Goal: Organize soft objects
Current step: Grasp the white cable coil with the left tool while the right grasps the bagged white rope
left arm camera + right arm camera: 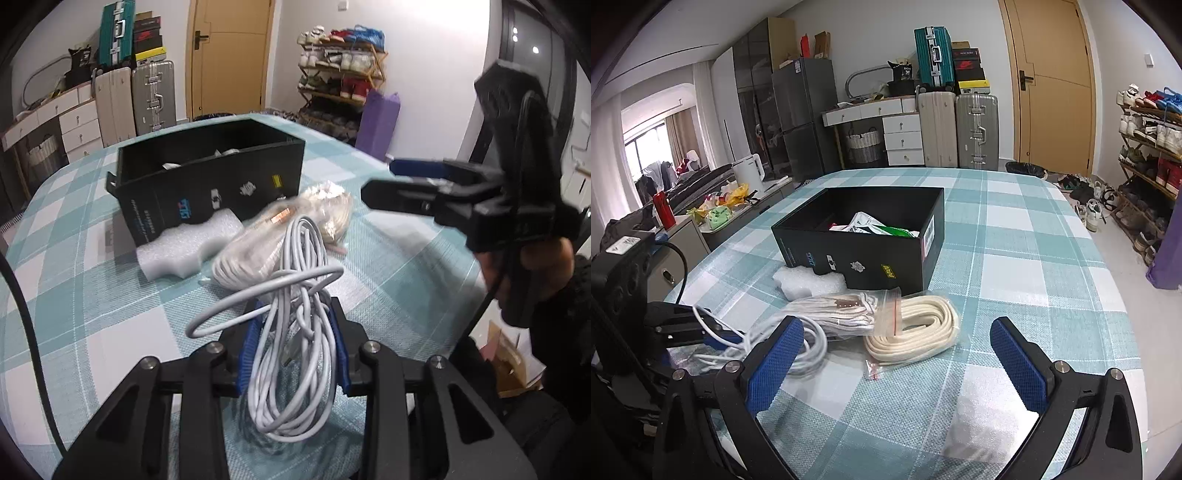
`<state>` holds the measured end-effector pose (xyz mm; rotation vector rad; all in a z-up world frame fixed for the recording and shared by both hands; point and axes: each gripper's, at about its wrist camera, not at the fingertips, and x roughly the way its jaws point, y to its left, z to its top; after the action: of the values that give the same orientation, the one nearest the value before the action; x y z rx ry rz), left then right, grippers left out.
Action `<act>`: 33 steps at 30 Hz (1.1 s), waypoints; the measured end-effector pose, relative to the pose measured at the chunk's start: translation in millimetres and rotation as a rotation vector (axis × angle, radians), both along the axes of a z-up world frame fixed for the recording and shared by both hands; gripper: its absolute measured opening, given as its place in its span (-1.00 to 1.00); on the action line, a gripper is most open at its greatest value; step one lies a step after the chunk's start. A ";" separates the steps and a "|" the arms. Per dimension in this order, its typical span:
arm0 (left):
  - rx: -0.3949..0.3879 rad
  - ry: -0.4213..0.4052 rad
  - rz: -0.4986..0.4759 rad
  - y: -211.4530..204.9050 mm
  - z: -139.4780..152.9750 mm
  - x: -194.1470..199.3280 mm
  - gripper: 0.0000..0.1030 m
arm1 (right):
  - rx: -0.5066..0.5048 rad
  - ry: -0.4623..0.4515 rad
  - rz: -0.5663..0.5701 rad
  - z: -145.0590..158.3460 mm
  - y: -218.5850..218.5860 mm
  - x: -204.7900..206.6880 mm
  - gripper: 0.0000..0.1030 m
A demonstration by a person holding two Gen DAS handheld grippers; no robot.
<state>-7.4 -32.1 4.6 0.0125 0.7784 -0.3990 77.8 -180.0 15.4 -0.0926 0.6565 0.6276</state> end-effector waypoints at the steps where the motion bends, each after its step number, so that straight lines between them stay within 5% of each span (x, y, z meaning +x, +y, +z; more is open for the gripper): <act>1: -0.012 -0.005 0.005 3.1 2.1 -1.2 -0.36 | -0.001 0.000 0.002 0.3 0.7 0.0 0.99; 17: -0.059 -0.042 0.192 51.5 16.3 8.3 -0.35 | -0.035 0.062 0.070 -10.3 21.5 2.6 0.99; 33: -0.064 -0.034 0.280 80.0 10.6 18.2 -0.35 | -0.170 0.086 0.306 -19.2 79.8 18.6 0.98</act>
<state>10.8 47.9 15.2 -0.1477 0.7220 -0.1573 96.5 -100.3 -3.8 -0.3299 0.7859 0.8724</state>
